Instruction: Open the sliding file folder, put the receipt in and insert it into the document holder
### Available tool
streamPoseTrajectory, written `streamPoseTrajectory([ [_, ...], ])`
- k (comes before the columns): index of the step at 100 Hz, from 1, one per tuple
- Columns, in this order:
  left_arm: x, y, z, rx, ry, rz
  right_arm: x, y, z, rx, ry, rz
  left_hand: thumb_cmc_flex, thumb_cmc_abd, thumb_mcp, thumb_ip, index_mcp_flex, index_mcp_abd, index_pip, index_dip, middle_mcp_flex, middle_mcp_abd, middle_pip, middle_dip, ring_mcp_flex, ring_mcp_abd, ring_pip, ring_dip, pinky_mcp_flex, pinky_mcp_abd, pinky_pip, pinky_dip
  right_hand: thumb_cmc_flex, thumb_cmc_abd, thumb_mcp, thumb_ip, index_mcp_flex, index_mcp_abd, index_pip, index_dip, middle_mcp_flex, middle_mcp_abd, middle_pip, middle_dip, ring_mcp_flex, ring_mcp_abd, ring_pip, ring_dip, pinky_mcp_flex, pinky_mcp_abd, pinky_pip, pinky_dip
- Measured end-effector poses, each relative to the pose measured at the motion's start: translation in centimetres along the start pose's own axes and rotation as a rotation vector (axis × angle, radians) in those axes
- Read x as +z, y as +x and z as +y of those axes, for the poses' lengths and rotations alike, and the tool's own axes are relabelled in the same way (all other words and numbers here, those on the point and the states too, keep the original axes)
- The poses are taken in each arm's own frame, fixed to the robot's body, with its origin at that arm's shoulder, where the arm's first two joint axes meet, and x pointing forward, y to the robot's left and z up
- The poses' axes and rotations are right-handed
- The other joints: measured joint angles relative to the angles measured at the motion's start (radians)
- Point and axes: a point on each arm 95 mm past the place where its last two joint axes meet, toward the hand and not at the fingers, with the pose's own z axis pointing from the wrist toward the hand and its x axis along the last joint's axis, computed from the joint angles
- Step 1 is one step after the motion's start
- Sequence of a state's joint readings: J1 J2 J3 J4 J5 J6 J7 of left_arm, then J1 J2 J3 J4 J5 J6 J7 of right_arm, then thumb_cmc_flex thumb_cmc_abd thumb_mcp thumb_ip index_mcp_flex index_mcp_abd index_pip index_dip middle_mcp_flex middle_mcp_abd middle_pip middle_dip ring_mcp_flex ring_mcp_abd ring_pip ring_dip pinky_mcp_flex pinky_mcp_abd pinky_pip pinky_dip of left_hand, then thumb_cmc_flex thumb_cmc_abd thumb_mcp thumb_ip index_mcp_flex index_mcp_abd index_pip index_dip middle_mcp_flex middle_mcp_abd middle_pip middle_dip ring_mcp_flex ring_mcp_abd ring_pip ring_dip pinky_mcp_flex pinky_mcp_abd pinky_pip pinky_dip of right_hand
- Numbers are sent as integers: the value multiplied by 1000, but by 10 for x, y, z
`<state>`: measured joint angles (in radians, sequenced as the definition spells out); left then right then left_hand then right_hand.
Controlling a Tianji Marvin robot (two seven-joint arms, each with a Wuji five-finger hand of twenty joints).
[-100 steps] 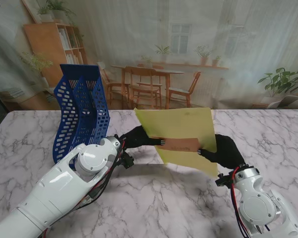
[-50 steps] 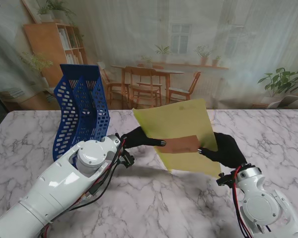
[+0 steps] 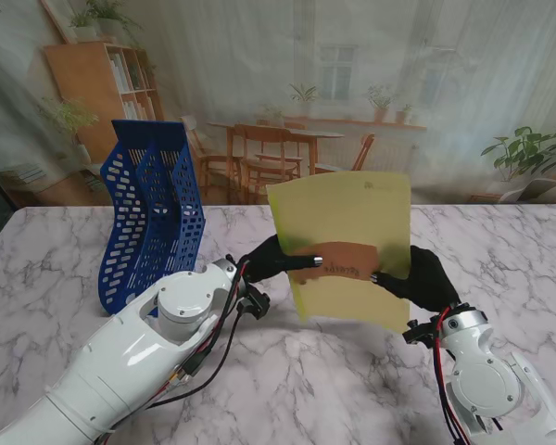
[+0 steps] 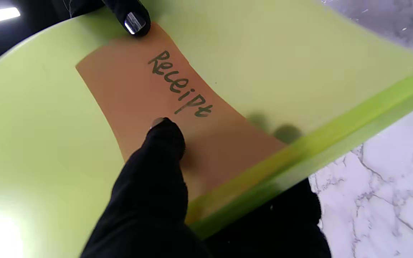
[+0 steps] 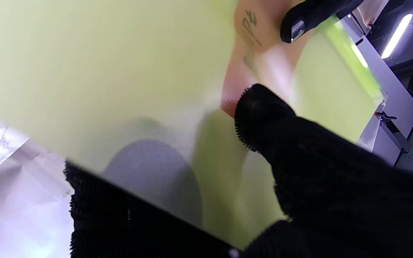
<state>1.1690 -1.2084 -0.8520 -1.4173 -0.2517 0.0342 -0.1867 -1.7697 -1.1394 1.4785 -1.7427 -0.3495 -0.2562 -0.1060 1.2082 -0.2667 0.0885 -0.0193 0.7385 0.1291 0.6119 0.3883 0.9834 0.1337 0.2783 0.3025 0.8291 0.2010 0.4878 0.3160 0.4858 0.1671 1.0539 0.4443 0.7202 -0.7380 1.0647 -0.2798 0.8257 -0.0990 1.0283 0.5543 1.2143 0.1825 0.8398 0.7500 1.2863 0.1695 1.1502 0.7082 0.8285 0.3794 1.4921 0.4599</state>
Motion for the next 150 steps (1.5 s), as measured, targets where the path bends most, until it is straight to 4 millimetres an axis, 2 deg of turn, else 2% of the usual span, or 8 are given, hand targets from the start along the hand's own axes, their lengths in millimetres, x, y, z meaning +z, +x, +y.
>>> streamPoseTrajectory([
  [29, -1, 7, 0, 94, 111, 31, 2, 0, -4, 30, -23, -7, -3, -34, 29, 0, 40, 11, 87, 23, 82, 36, 59, 3, 100, 18, 80, 27, 94, 34, 52, -12, 11, 40, -37, 0, -43, 3, -2, -7, -56, -8, -1, -27, -5, 5, -174, -62, -64, 1, -48, -14],
  [42, -5, 12, -3, 120, 138, 55, 3, 0, -5, 52, -42, -7, -14, -44, 54, 0, 40, 16, 94, 34, 95, 46, 72, 3, 124, 21, 88, 29, 120, 38, 66, -13, 31, 130, -125, 10, -95, -4, -85, -194, -145, -8, -61, -75, -54, 28, -328, -87, -145, 14, -93, -27],
  [50, -9, 16, -6, 136, 158, 66, 4, -1, -6, 28, -58, 2, -14, -44, 54, -1, 40, 17, 94, 35, 95, 46, 73, 3, 124, 21, 88, 29, 120, 38, 66, -13, 20, 170, -170, 29, -146, -49, -167, -253, -243, -8, -117, -144, -135, 41, -387, -106, -205, 34, -123, -30],
  [59, -15, 20, -12, 161, 186, 81, 6, -2, -7, -21, -48, 23, -14, -44, 54, -1, 40, 21, 94, 37, 95, 46, 73, 3, 124, 22, 89, 30, 121, 38, 66, -23, -43, 180, -188, 41, -191, -61, -259, -256, -354, -8, -151, -232, -227, 57, -437, -121, -266, 47, -149, -30],
  [70, -23, 25, -18, 180, 212, 110, 6, -2, -8, 30, -37, 16, -14, -44, 54, -1, 40, 23, 94, 40, 95, 47, 86, 3, 125, 22, 99, 30, 128, 38, 66, -25, -123, 224, -206, 122, -281, -36, -384, -156, -486, -5, -188, -320, -356, 81, -540, -176, -361, 75, -203, -21],
  [82, -30, 31, -25, 200, 234, 138, 7, 0, -10, 75, -24, -3, -14, -44, 54, -1, 40, 24, 94, 49, 95, 48, 87, 3, 135, 22, 100, 30, 138, 40, 69, -25, -160, 237, -249, 123, -374, 24, -433, -138, -622, 8, -209, -363, -511, 95, -635, -235, -483, 84, -282, -21],
  [106, -43, 41, -37, 228, 271, 182, 8, 1, -11, 65, -21, -5, -14, -44, 54, -1, 40, 24, 95, 60, 95, 48, 99, 2, 142, 22, 105, 30, 146, 40, 80, -36, -222, 251, -294, 124, -493, 40, -483, -130, -807, 17, -237, -421, -734, 103, -801, -342, -671, 80, -471, -33],
  [150, -73, 68, -62, 311, 345, 251, 8, -4, -11, 27, -101, -4, -14, -44, 54, -1, 40, 29, 95, 62, 95, 48, 99, 2, 149, 22, 106, 30, 151, 42, 82, -36, -282, 298, -359, 124, -614, 51, -547, -168, -945, -18, -381, -496, -880, 92, -1004, -471, -762, 43, -760, -34],
])
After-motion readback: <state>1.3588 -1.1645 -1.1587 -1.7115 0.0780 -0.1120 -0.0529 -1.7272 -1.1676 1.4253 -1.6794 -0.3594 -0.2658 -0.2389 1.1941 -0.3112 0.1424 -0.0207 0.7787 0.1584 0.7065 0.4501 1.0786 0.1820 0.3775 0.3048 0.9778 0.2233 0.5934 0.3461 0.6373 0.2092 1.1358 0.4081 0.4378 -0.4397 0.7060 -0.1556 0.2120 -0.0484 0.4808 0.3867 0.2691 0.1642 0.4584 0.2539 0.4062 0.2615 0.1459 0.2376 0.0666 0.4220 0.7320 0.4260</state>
